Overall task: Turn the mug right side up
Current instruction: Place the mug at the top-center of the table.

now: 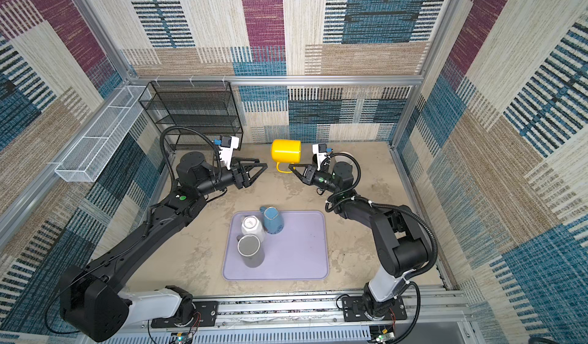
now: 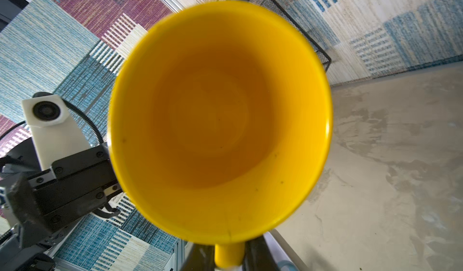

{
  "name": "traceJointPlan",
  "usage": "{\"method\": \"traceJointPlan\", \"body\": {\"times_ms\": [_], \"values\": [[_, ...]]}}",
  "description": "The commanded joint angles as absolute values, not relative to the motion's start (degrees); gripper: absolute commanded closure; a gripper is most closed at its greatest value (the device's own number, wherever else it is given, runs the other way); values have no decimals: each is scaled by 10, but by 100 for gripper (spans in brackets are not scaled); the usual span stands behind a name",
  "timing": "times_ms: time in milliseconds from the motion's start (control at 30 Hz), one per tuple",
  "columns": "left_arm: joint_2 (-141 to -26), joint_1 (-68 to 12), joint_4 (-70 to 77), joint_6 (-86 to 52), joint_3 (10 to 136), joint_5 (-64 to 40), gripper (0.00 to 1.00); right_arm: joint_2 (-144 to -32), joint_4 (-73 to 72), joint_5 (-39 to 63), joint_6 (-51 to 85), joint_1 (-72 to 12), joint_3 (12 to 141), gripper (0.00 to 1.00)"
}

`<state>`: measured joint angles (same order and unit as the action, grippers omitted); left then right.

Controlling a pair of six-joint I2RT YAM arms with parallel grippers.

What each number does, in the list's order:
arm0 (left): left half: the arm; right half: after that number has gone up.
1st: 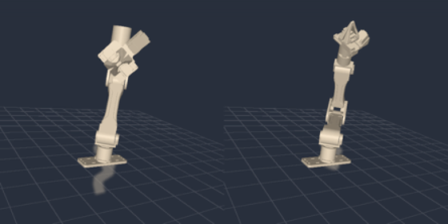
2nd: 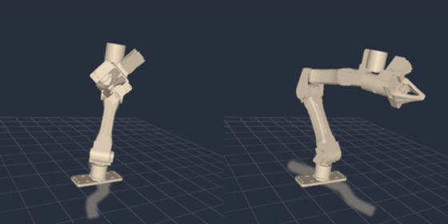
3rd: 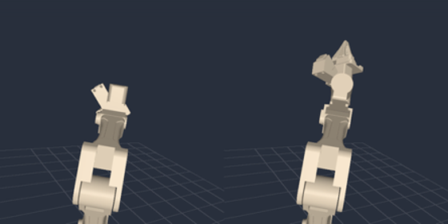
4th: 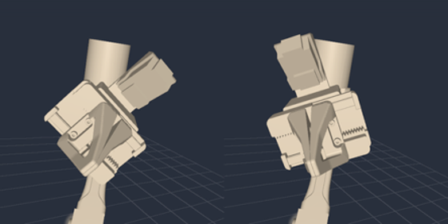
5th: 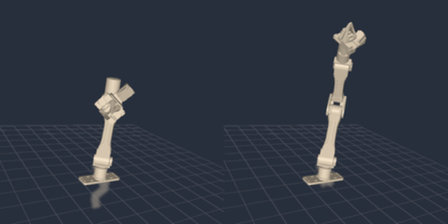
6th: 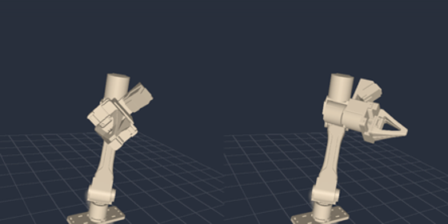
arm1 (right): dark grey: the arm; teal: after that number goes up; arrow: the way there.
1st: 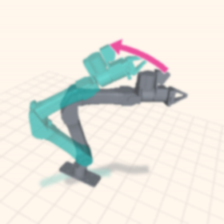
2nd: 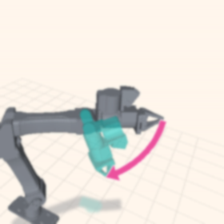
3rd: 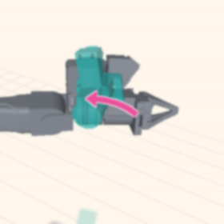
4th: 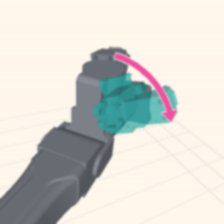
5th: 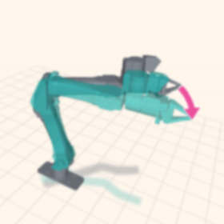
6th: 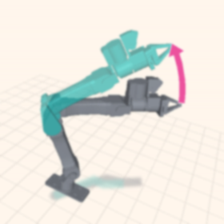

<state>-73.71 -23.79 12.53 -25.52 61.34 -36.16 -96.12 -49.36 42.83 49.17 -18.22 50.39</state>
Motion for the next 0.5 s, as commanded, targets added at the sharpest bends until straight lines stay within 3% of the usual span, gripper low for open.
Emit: {"method": "traceJointPlan", "body": {"times_ms": [0, 467], "values": [[-729, -238, 118, -243, 607, -354, 32, -975, -502, 405, 461, -181, 517, 100], [-704, -238, 108, -234, 584, -350, 32, -1044, -345, 321, 412, -180, 594, 100]]}}
